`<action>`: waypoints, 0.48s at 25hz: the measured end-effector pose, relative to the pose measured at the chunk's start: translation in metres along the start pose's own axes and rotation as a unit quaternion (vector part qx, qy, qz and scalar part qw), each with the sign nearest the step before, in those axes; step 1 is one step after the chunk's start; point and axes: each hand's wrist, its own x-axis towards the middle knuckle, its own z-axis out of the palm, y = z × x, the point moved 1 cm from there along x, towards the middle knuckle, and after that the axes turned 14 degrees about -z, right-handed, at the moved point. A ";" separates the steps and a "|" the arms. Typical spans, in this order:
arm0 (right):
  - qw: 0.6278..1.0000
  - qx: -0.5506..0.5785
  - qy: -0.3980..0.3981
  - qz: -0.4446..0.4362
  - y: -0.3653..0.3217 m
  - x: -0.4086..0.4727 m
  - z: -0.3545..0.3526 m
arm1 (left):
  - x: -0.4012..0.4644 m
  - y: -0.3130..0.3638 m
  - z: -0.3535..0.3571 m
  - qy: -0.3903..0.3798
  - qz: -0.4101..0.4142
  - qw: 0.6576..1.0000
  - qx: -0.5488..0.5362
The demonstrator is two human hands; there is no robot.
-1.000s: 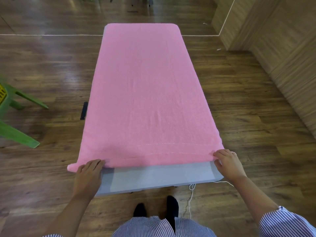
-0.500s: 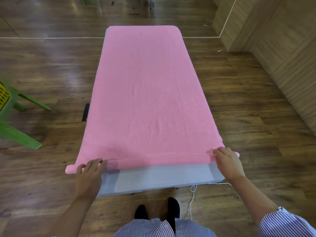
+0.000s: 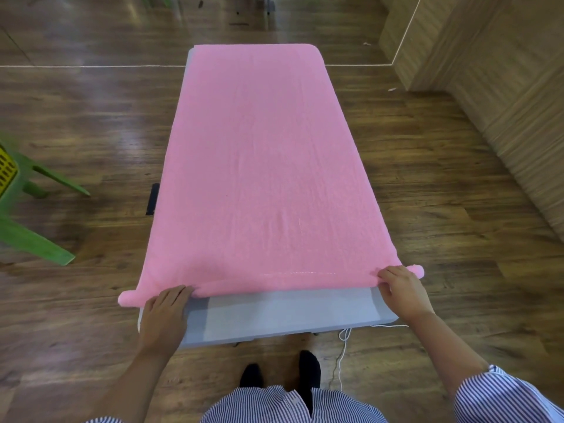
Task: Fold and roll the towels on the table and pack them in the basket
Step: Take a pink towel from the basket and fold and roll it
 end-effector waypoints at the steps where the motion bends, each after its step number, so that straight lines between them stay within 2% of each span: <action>1: 1.000 -0.009 0.000 -0.010 0.000 -0.001 0.001 | -0.001 0.000 -0.002 0.000 0.004 1.000 0.009; 4: 0.998 -0.055 -0.006 0.005 -0.006 -0.001 -0.002 | -0.002 0.000 -0.004 0.012 0.025 0.999 0.022; 8: 0.995 -0.094 0.004 0.045 -0.006 0.007 -0.004 | 0.007 0.010 -0.006 0.051 0.000 0.998 0.029; 12: 0.997 -0.063 0.031 0.014 -0.006 0.003 -0.001 | 0.009 0.018 -0.004 0.053 -0.007 0.998 0.018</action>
